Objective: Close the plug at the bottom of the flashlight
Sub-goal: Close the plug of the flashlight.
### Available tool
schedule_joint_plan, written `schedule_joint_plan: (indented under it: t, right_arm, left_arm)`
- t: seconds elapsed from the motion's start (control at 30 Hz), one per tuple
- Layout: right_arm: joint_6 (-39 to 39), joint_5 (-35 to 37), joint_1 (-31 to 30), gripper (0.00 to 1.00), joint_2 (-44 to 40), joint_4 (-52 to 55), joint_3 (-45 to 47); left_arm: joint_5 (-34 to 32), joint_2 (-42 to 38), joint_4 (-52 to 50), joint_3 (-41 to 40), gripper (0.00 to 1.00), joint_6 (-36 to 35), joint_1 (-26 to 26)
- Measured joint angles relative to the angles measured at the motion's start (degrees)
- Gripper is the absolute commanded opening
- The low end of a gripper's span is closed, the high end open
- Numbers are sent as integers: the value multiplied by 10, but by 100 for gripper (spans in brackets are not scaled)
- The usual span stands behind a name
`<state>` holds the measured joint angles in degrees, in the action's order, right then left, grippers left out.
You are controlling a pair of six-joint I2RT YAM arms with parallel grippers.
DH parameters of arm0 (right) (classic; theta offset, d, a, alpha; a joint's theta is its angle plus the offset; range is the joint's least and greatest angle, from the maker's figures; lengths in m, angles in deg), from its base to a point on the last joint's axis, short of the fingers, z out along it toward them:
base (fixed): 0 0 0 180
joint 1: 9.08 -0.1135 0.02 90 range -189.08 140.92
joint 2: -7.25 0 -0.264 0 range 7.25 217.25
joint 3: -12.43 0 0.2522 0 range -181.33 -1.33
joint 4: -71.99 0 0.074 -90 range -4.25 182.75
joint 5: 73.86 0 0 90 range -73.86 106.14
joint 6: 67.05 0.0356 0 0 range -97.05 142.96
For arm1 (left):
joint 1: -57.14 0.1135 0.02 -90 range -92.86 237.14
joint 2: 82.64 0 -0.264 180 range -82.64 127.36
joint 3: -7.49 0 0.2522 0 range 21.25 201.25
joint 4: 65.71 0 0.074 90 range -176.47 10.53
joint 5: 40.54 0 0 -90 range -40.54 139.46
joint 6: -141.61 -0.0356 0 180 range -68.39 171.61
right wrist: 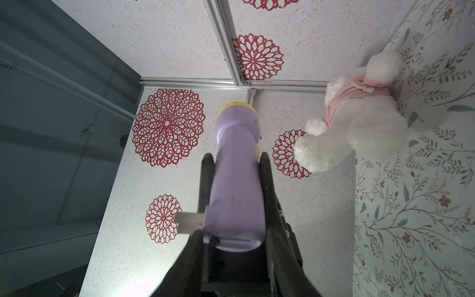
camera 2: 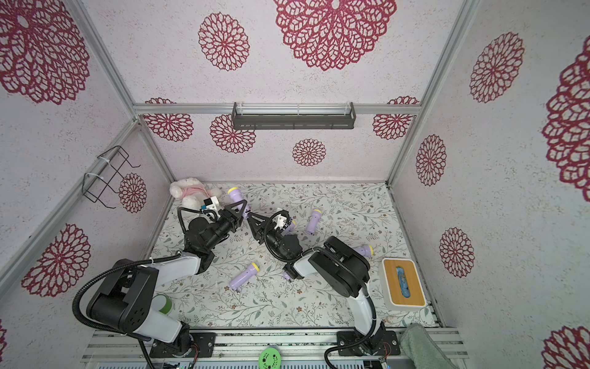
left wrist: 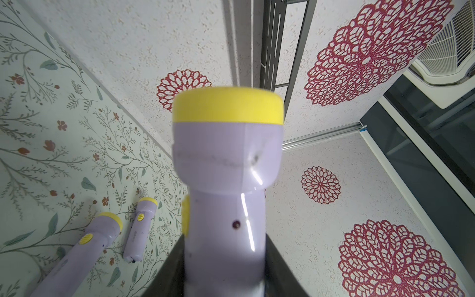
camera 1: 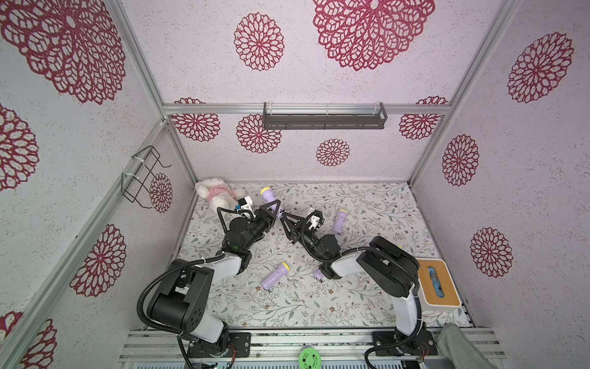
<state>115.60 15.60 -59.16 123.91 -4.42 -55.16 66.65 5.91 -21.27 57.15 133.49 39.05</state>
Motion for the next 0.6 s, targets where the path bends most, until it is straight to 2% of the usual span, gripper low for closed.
schedule_joint_plan:
  t: [0.6]
  right_arm:
    - [6,19,-5,36,13,-5,-12]
  left_arm:
    - [-12,8,16,-2,0,13,0]
